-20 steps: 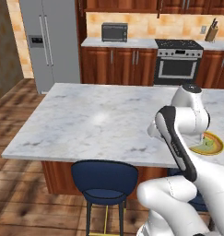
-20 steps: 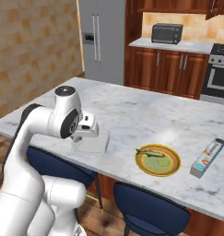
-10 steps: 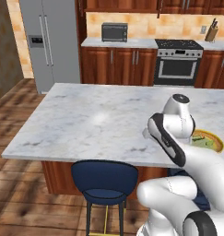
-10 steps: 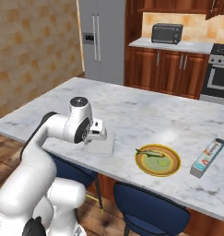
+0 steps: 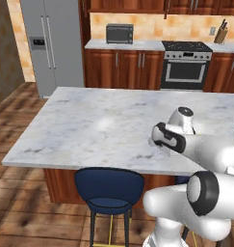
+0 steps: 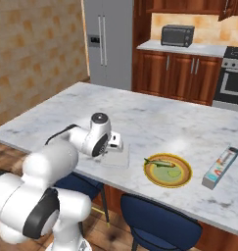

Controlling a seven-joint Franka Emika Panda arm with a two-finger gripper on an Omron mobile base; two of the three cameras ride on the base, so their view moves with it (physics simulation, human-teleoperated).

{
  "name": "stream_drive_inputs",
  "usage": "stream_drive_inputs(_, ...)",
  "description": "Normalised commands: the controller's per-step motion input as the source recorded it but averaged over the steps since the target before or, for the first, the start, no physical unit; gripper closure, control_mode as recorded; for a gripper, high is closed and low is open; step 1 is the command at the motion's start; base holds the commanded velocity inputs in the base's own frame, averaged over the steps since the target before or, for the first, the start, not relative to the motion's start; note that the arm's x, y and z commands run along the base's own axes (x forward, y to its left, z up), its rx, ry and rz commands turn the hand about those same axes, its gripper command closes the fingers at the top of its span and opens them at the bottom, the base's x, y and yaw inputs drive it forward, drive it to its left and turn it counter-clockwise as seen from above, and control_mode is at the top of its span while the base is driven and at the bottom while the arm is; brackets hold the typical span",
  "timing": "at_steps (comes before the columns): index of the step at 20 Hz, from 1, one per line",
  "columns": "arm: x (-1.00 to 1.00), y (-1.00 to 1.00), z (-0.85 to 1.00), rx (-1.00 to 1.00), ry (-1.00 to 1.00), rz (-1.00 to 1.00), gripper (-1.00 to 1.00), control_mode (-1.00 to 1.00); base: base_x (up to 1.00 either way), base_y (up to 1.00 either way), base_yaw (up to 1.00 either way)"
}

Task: Retrieve the tupperware and aluminum foil from the cabinet and place them on the dining counter near the plate with lemon wedge and fish to prepare for storing leftovers.

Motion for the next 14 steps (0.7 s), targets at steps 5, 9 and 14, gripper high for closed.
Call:
stream_drive_inputs(5,0.47,-0.26,-0.40,0.01,0.00,0.00,1.00,-1.00,0.00,0.00,0.00)
stream_drive_inputs(9,0.44,-0.24,-0.41,0.01,0.00,0.00,1.00,-1.00,0.00,0.00,0.00)
stream_drive_inputs(14,0.42,-0.24,-0.41,0.00,0.00,0.00,1.00,-1.00,0.00,0.00,0.00)
